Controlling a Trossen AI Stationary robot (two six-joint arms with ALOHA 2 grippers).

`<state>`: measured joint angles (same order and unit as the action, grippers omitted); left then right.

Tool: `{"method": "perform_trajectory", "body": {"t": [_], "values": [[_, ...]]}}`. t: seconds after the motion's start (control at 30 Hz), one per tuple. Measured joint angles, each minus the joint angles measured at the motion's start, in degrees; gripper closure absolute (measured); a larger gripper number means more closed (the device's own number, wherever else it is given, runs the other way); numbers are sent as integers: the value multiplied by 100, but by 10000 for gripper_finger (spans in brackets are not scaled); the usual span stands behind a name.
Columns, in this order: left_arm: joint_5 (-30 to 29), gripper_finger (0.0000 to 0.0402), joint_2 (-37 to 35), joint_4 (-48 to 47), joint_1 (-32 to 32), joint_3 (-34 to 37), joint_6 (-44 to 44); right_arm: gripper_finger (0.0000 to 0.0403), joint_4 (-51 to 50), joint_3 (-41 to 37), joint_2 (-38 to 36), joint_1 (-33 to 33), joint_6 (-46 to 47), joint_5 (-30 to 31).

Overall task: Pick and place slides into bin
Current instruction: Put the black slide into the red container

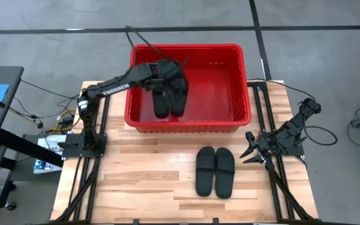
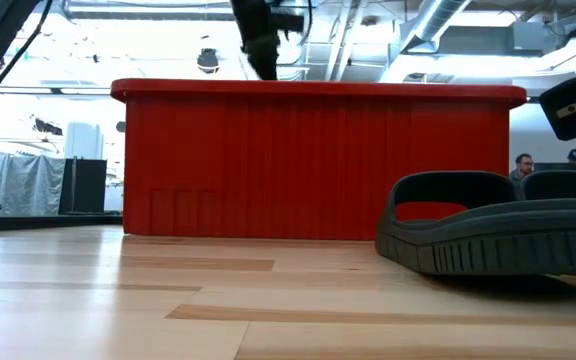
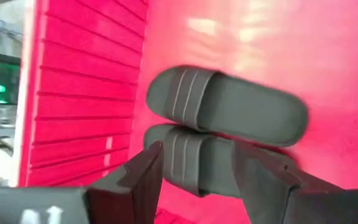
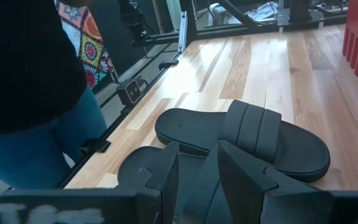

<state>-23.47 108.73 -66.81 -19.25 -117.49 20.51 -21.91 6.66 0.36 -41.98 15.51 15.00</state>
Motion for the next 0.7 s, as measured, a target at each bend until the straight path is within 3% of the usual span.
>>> {"method": "perform_trajectory", "body": {"t": [0.27, 0.43, 0.7], "values": [[1326, 223, -36, -766, 4, -1768, -548, 300, 0, 0, 0, 0, 0, 0], [1678, 223, -780, -190, 105, -1442, -839, 300, 0, 0, 0, 0, 0, 0], [1677, 223, -1808, 358, 663, -1438, -957, 300, 0, 0, 0, 0, 0, 0]]}}
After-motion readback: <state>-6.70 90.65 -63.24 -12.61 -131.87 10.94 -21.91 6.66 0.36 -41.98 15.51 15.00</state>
